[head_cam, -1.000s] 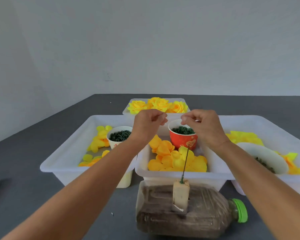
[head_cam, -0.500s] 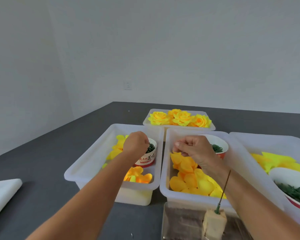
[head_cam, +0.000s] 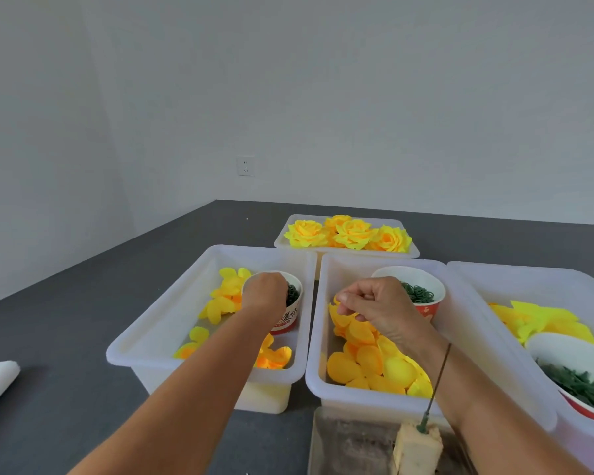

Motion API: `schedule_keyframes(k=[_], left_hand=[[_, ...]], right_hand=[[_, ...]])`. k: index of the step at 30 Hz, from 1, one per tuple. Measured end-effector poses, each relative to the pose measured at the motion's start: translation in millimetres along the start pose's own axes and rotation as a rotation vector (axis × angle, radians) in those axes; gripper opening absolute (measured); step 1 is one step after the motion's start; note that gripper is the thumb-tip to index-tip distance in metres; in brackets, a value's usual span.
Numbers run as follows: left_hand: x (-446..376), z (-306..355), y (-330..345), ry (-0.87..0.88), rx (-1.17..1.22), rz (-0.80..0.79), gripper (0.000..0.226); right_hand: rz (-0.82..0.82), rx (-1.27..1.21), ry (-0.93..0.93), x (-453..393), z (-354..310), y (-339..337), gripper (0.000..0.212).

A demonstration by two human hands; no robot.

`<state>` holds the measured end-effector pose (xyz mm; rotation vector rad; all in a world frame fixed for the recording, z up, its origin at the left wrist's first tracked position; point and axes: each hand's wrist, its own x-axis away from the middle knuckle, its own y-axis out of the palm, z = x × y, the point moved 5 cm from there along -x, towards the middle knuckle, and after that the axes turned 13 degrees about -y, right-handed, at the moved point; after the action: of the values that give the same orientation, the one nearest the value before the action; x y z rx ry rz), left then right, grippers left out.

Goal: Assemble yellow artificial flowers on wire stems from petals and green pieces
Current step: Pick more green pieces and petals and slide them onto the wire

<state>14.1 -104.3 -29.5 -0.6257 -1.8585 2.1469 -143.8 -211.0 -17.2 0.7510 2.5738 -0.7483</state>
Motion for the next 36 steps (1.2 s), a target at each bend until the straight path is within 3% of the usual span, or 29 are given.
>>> schedule_keyframes(k=[6,10,13,15,20,25,30,36], left_hand=[[-0.5,-10.8,-2.5,-0.127,0.243,-0.027,0.021],[-1.3,-15.3,-7.7,-0.159,0.382,0.059,0.018],[-1.7,-18.5,-13.6,-0.174,0.622,0.106,0.015],[0.7,-18.6,-17.8,-0.186,0.873,0.057,0.016],[20.4,-7.2,-35.1,-0.123,1.371,-0.261,0.018],[51.0,15.2,-61.9,0.118,1.417,-0.421,0.017],[78.3,40.7,-82.7,0.280,1.358,-0.387,0.014],[99.5,56.1,-98.2,0.337,1.328,-0.317,0.014]], right_hand=[[0.015,-0.005,0.024,0.9,-0.4,-2.2,0.012],[0.029,-0.016,0.027,1.9,-0.7,-3.4,0.012],[0.034,-0.024,0.029,2.1,-1.4,-3.6,0.012],[0.036,-0.032,0.030,2.6,-1.8,-3.8,0.012],[0.094,-0.142,0.018,5.4,-8.3,-8.5,0.006],[0.194,-0.353,-0.013,8.9,-30.8,-28.4,0.007],[0.126,-0.356,-0.100,14.3,-66.2,-41.7,0.013],[0.132,-0.322,-0.120,28.3,-78.7,-49.3,0.019]])
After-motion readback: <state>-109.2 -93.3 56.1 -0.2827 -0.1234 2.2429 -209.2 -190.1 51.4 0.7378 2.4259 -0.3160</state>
